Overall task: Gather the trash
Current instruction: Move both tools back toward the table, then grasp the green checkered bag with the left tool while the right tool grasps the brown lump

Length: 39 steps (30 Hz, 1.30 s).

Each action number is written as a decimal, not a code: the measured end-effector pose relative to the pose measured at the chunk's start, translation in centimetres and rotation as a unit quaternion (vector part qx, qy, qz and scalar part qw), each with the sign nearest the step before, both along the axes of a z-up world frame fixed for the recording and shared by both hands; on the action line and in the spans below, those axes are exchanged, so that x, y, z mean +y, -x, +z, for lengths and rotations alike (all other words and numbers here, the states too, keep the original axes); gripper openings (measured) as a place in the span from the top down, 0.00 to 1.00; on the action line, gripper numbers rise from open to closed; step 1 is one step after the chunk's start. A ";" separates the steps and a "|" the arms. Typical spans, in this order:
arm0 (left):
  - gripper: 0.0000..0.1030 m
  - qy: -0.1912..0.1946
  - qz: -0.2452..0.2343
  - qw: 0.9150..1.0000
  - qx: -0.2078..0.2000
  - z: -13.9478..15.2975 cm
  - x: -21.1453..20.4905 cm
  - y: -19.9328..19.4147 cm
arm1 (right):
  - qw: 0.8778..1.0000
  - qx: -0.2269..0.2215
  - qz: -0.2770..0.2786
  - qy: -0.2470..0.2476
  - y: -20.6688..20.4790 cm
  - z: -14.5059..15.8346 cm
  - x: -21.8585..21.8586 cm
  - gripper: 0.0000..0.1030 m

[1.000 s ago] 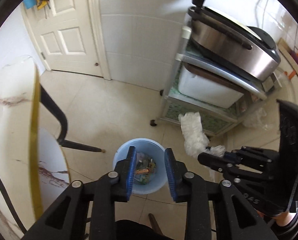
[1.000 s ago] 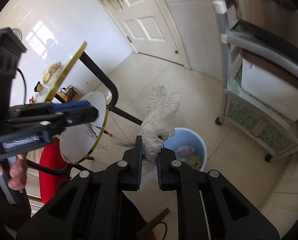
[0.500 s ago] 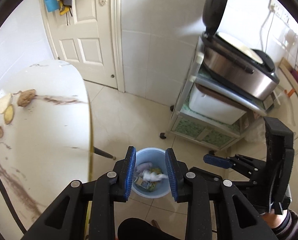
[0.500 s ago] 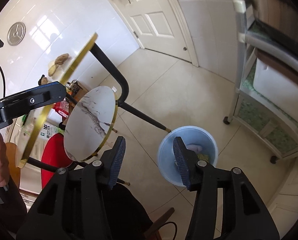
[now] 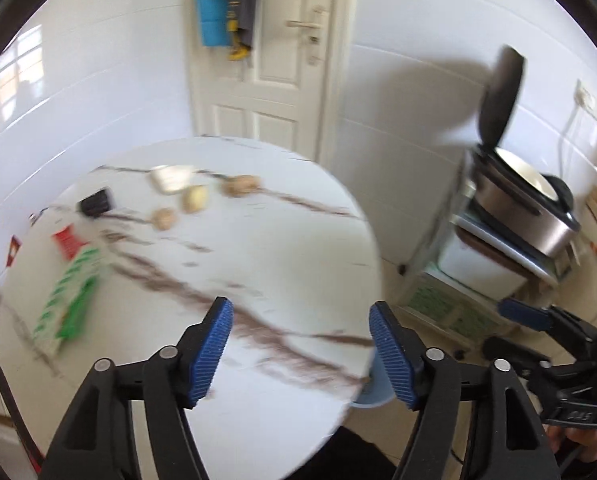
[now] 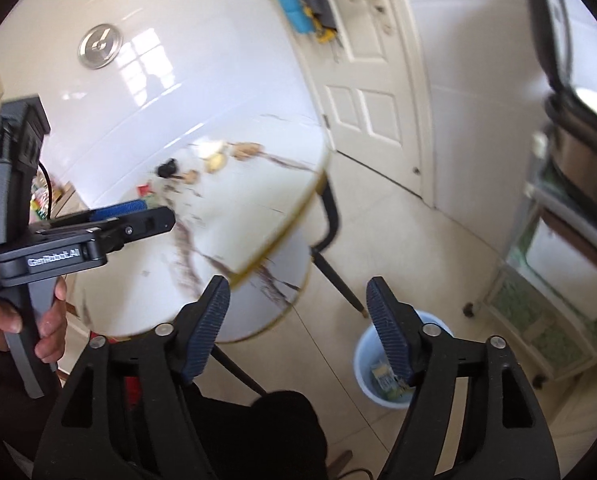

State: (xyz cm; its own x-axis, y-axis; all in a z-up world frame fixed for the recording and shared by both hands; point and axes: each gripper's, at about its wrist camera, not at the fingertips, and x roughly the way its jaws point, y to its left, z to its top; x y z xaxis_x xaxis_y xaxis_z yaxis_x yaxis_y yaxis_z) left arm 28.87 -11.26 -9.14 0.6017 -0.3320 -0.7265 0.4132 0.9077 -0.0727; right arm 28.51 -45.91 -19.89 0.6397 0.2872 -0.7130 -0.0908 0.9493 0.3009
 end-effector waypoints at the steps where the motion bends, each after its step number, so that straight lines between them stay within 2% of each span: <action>1: 0.27 -0.001 0.014 1.000 -0.002 0.1 1.2 0.0 | 1.000 -0.004 0.008 0.003 -0.3 0.4 1.2 0.28; 7: 0.19 -0.001 0.098 0.995 -0.010 0.3 10.1 -0.7 | 0.999 -0.016 0.044 0.023 -2.2 1.7 6.8 0.25; 11: 0.17 -0.014 0.129 0.992 0.007 -1.3 13.6 -2.5 | 0.997 -0.018 0.070 0.034 -4.2 1.9 10.5 0.24; 16: 0.17 -0.051 0.146 0.987 0.031 -3.1 14.9 -5.7 | 0.995 -0.008 0.092 0.049 -7.6 1.2 14.0 0.24; 20: 0.17 -0.041 0.131 0.990 0.041 -3.6 15.0 -7.8 | 0.993 -0.003 0.101 0.060 -10.6 0.8 15.6 0.24; 22: 0.21 -0.039 0.130 0.990 0.034 -3.6 15.1 -8.2 | 0.993 0.001 0.102 0.067 -12.3 0.4 16.0 0.24; 24: 0.21 -0.033 0.127 0.991 0.025 -3.6 15.5 -8.6 | 0.992 0.005 0.103 0.078 -14.0 -0.1 16.4 0.24; 26: 0.28 -0.029 0.121 0.992 0.021 -4.1 15.8 -9.5 | 0.990 0.008 0.104 0.092 -15.6 -0.6 16.3 0.24; 28: 0.42 -0.026 0.116 0.993 0.023 -4.7 16.1 -10.0 | 0.990 0.017 0.094 0.101 -17.2 -1.3 15.7 0.24; 30: 0.52 -0.022 0.114 0.993 0.032 -5.3 16.6 -10.4 | 0.990 0.024 0.089 0.104 -18.6 -1.9 15.1 0.24; 31: 0.61 -0.021 0.117 0.993 0.027 -5.4 16.7 -10.5 | 0.990 0.028 0.085 0.106 -19.4 -2.2 14.8 0.24; 32: 0.63 -0.017 0.117 0.993 0.023 -5.4 16.9 -10.6 | 0.990 0.028 0.085 0.108 -20.1 -2.5 14.6 0.24; 33: 0.73 -0.010 0.115 0.993 0.024 -5.4 17.2 -10.8 | 0.990 0.032 0.085 0.110 -20.9 -2.8 14.4 0.24; 34: 0.95 -0.004 0.120 0.993 0.023 -5.2 17.6 -11.0 | 0.990 0.035 0.084 0.112 -21.6 -3.1 14.3 0.24; 35: 1.00 0.002 0.123 0.992 0.023 -5.1 17.9 -11.2 | 0.989 0.038 0.084 0.113 -22.3 -3.5 14.2 0.24; 36: 1.00 0.012 0.121 0.992 0.027 -5.0 18.3 -11.5 | 0.989 0.044 0.086 0.116 -22.9 -4.0 14.1 0.24; 39: 1.00 0.009 0.118 0.993 0.032 -5.1 18.7 -11.8 | 0.987 0.059 0.085 0.120 -24.5 -5.3 14.1 0.24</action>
